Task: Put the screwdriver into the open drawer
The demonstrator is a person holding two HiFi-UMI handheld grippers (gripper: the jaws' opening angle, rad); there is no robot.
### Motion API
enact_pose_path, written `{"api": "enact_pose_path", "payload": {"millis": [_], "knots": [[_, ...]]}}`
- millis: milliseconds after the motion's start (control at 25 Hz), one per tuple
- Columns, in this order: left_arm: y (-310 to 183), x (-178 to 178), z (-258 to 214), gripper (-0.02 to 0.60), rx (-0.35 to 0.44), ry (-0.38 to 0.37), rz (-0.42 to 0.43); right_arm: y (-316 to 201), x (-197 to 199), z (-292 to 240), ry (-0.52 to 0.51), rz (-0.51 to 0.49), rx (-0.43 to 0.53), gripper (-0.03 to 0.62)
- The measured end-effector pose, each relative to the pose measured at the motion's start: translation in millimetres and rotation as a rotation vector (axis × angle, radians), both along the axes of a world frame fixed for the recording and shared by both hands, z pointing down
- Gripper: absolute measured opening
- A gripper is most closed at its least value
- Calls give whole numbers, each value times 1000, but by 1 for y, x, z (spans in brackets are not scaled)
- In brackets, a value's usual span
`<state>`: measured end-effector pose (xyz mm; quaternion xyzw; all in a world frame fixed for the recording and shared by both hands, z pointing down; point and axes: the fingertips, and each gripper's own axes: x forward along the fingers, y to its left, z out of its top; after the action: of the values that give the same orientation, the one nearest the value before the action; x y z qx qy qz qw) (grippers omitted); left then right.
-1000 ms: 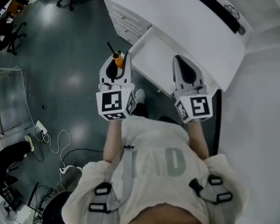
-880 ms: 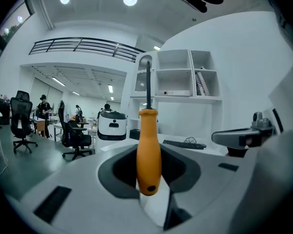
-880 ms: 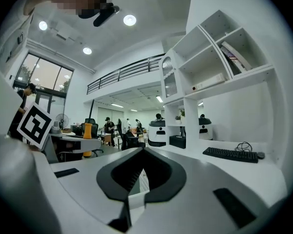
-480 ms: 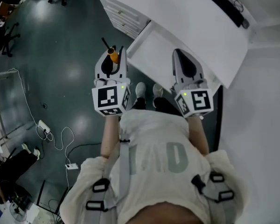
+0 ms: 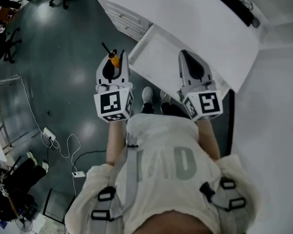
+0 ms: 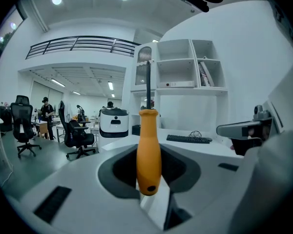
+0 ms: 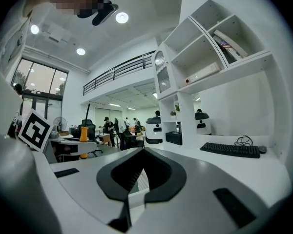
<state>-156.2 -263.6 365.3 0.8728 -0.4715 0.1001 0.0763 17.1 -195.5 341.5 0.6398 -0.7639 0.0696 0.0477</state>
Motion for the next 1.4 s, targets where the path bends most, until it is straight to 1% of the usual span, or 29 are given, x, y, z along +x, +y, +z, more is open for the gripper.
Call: {"api": "enact_pose_path", "payload": {"millis": [120,200,360,600,760,1000,1160,1400], "knots": [[-2,6,-2,95,6,-25,22,0,4,0,-3,12,1,5],[-2,16,-5,95,16,-77,66,2,10,-1,-3,18,3,6],[-2,47,-12,95,73,-224,209,12,26,-2,-1,43,1,5],[0,106,4,95,112,-345,434,35,55,9,-12,139,-15,5],[19,147,24,95,110,-424,625,55,78,8,-18,212,-22,5],[55,198,62,95,127,-603,942,84,108,15,-30,310,-60,5],[79,223,100,95,138,-739,1132,105,126,24,-45,380,-79,5],[109,250,165,95,134,-953,1383,138,151,37,-47,467,-125,6]]}}
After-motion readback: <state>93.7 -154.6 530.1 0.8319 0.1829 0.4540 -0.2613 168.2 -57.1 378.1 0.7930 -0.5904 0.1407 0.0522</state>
